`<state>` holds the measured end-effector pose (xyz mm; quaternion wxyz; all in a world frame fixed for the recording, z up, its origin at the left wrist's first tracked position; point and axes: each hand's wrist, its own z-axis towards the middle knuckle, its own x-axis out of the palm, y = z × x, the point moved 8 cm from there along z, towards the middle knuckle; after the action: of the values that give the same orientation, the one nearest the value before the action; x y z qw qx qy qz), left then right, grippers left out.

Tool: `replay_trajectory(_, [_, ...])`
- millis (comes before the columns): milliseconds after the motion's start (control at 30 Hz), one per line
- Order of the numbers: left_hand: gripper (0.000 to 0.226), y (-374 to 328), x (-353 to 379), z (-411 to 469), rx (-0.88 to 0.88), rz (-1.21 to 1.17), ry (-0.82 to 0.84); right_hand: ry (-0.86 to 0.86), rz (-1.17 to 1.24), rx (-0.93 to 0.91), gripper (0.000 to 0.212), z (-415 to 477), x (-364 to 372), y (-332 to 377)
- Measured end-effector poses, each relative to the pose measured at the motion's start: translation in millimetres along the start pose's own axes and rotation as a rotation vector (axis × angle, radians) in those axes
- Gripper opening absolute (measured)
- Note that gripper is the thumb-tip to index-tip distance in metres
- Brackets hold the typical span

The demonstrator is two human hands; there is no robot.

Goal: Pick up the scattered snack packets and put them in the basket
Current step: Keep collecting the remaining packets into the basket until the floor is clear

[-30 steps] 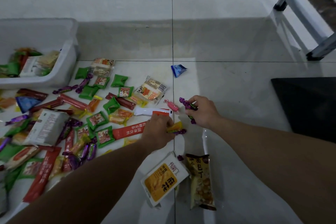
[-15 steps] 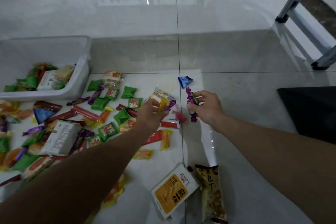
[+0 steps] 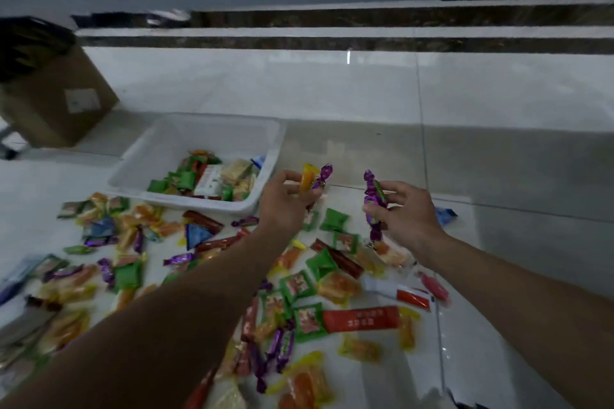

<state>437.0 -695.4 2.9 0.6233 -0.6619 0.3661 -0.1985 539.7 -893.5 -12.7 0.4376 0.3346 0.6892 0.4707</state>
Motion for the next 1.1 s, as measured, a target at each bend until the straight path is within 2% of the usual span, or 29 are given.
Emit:
replay_trajectory(167, [0.027,-0.6,-75.7,35.8,0.043,0.078,-0.144,0.062,-0.007,-0.032,0.044,16.1,76.1,42.1])
replay_trajectory(333, [0.024,20.8,-138.0,72.4,-0.023,0.023,-0.268,0.103,-0.028,-0.072,0.044,34.3,141.5,75.9])
replay_trajectory(567, [0.025,46.8,-174.8,112.0,-0.093,0.026,-0.361,0.045,-0.036,0.05,0.042,71.5,197.4,78.0])
replay_trajectory(700, [0.021,62.1,-174.2,135.2,-0.043,0.225,-0.246,0.025,-0.065,0.095,0.041,90.3,218.8,74.3])
replay_trajectory(800, [0.028,66.2,-163.0,145.8,0.026,0.42,-0.12,0.024,-0.078,0.102,0.04,103.7,232.2,76.9])
replay_trajectory(1000, [0.04,66.4,-153.2,146.7,0.092,0.496,-0.038,-0.019,-0.105,0.086,0.032,118.6,241.7,85.1])
replay_trajectory(1100, [0.041,64.9,-154.1,146.3,0.098,0.491,-0.027,0.006,-0.145,0.078,0.037,116.6,240.7,82.8])
